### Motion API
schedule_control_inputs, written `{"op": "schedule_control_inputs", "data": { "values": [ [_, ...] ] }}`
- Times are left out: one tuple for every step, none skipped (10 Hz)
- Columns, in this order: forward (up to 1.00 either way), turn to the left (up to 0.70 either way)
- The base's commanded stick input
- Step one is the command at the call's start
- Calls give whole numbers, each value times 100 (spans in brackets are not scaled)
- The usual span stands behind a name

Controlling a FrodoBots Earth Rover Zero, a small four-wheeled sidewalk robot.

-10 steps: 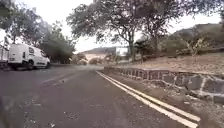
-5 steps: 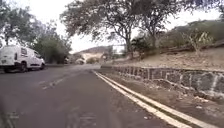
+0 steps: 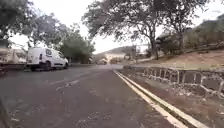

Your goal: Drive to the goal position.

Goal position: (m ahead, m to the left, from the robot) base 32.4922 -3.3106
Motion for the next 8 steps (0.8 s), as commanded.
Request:
{"op": "schedule_control_inputs", "data": {
  "values": [
    [70,0],
    [70,0],
    [70,0],
    [70,0],
    [70,0],
    [70,0],
    [70,0],
    [70,0]
  ]
}}
